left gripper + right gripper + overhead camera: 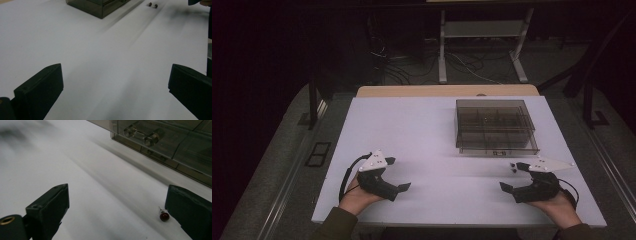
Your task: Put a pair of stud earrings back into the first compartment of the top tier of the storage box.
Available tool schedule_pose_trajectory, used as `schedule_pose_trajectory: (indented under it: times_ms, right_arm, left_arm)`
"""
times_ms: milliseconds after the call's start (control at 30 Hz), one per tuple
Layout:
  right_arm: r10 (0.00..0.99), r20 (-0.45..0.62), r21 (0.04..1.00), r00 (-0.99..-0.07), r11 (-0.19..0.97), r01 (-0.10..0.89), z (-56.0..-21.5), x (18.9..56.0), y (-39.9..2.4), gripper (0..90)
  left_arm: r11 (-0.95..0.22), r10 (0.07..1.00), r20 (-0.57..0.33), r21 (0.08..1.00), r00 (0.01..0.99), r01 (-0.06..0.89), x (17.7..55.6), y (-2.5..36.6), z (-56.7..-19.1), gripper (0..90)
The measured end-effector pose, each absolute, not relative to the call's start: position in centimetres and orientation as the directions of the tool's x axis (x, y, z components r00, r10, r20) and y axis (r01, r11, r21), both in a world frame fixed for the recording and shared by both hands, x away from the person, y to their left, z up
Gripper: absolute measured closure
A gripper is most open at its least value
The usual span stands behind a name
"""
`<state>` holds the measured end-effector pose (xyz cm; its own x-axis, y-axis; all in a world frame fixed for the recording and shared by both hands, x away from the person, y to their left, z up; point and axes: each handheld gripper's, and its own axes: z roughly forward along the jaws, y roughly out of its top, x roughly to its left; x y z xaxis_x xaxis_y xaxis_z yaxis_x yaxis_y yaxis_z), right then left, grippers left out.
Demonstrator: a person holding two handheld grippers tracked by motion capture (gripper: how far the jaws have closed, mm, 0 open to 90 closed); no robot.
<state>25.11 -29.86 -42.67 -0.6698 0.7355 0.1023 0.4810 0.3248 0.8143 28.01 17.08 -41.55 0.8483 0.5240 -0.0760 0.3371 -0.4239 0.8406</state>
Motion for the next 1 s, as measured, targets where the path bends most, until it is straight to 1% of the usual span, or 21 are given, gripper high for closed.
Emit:
schedule_pose_trajectory:
  times_ms: [633,900,1000]
  right_arm:
    - [0.764,0.124,0.805,-0.634,0.296,0.515,-42.7,25.5,-32.1,5.1]
    - [0.788,0.127,0.787,-0.603,0.29,0.544,-42.9,26.6,-32.9,5.3]
    - [0.79,0.135,0.783,-0.598,0.285,0.553,-43.1,27.0,-32.9,7.0]
  left_arm:
    - [-0.417,0.533,-0.082,0.841,0.842,0.345,28.1,17.1,-41.7,0.0]
    - [-0.412,0.529,-0.081,0.845,0.845,0.34,28.0,17.1,-41.7,0.0]
    - [-0.412,0.529,-0.082,0.845,0.845,0.34,28.0,17.0,-41.7,0.0]
